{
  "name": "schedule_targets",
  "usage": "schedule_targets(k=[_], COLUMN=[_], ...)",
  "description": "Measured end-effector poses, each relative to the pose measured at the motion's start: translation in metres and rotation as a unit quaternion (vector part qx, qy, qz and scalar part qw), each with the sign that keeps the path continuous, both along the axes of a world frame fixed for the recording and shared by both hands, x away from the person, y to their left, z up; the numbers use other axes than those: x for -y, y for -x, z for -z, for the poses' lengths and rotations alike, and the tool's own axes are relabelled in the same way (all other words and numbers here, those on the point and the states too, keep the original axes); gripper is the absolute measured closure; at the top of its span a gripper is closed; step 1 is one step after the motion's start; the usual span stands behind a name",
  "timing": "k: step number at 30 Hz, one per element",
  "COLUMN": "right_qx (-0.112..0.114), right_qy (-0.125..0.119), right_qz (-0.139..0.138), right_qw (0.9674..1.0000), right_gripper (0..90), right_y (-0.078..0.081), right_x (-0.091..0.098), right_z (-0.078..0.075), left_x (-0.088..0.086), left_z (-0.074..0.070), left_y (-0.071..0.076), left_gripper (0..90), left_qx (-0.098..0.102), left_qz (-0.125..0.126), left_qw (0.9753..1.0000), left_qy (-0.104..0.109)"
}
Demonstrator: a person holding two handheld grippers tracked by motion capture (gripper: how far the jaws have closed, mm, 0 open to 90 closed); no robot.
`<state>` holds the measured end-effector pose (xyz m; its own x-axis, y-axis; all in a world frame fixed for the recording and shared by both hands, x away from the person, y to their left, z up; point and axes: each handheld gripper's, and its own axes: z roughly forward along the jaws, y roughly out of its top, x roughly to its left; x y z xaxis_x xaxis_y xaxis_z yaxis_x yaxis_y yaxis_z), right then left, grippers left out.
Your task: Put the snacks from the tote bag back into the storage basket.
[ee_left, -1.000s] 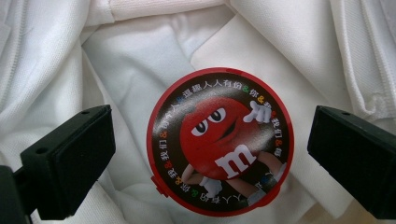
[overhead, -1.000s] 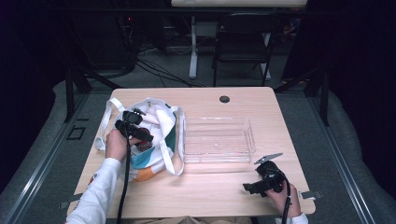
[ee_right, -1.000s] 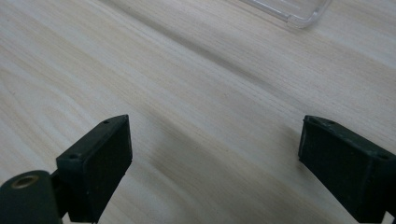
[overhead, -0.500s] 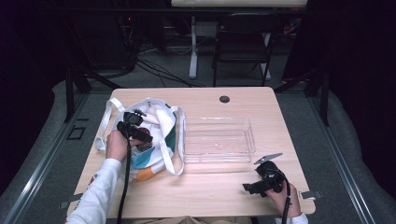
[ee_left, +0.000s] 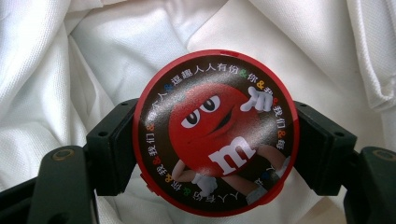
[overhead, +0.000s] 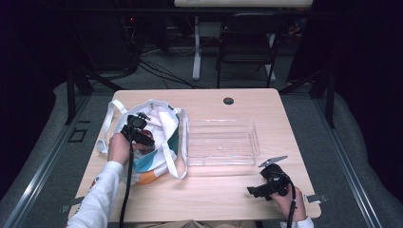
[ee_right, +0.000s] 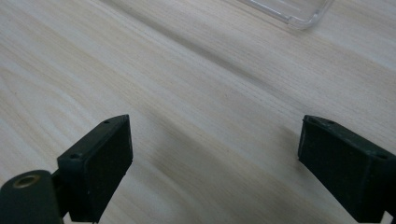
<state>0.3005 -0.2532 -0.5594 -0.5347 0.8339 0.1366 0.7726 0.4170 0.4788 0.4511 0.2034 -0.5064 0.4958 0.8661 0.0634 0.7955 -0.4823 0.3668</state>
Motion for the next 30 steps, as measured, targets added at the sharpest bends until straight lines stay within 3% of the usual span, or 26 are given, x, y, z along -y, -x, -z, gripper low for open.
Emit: schedule_targets(k=[12, 30], right_qx=[0.001, 0.004], right_qy=[0.0, -0.005], right_qz=[-0.003, 0.006], right_qw=[1.0, 1.0], right_gripper=[9.5, 9.6], right_y=[0.0, 0.002], right_x=[0.0, 0.004], right_z=[-0.001, -0.002], left_x=[-0.001, 0.001], left_z=[-0.005, -0.029], left_y=[0.004, 0.014], left_gripper=[25.7, 25.7], left_qx=[0.01, 0.036], left_qz=[0.004, 0.015], left_qw=[0.9999, 0.9989], left_qy=[0.006, 0.025])
